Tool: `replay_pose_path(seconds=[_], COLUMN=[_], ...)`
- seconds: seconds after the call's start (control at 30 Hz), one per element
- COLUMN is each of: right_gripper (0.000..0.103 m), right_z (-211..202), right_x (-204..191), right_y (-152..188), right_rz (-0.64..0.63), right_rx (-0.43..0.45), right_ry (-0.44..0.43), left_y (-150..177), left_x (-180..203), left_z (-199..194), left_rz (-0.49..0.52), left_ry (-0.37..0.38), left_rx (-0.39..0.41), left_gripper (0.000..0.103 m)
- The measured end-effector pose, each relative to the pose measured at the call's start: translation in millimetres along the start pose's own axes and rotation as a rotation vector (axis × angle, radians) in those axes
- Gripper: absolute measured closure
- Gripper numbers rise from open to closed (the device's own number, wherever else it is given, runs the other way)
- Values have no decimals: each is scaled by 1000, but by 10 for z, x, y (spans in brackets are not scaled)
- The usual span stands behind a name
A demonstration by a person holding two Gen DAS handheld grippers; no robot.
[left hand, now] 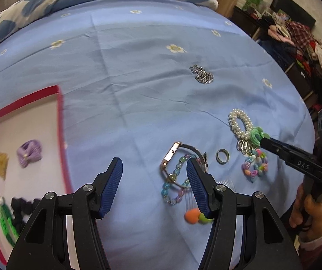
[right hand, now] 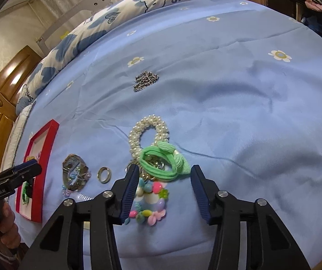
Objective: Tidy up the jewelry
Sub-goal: 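Move both tools back toward the gold watch and green hair ties, then grasp the gold watch with left tool while right tool grasps green hair ties, then carry watch and green hair ties into the tray and open both tools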
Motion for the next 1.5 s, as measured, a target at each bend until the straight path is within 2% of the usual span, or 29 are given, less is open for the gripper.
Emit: replay_pose_path(seconds=[0.13, 0.27, 0.33, 0.4, 0.63, 0.77, 0.83, 0.9, 0.97, 1.23, 1.5], right_gripper=[62, 74, 76, 77, 73, 74, 77, 89, 90, 91, 91], right_z=[42, 83, 94, 91, 62, 106, 130, 141, 132, -72, -99], right_x=[39, 68, 75, 82, 126, 79, 43, 11, -17, -202, -696], right_y=[-22, -26, -22, -17, -67, -99, -112, -116, -111, -97, -28], right_rz=[-5, -11, -13, -12, 6, -18, -42, -49, -43, -24, -67], right_rx=[-8, -21, -23, -23, 0, -5, -9, -9, -8, 36, 28], right_ry=[-2, -4, -7, -11, -6, 1, 13, 7, -13, -80, -161], left_y=[-4, 13, 24, 41, 28, 13, 25, 40, 54, 80, 212], left_x=[98, 196, 216, 226, 190, 168, 165, 154, 130, -24, -299], left_z=[190, 357, 431, 495, 499, 464, 446, 408, 345, -27, -386], left_rz=[30, 62, 68, 65, 50, 39, 35, 30, 20, -23, -62], left_ry=[-4, -7, -4, 5, 33, 44, 48, 53, 62, 72, 41], left_rx=[-34, -62, -80, -100, -95, -89, -86, -80, -68, -4, 51], left_gripper=[45, 48, 64, 76, 92, 94, 94, 94, 94, 94, 94])
Point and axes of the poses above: each gripper's, at about its wrist camera, not at the fingertips, and z roughly the way its jaws point, x to its right, y to its underside, the point moved 6 cm from there along z, roughly the way its jaws point, and after that the axes turned 4 degrees about -z, right-handed, at the moved point
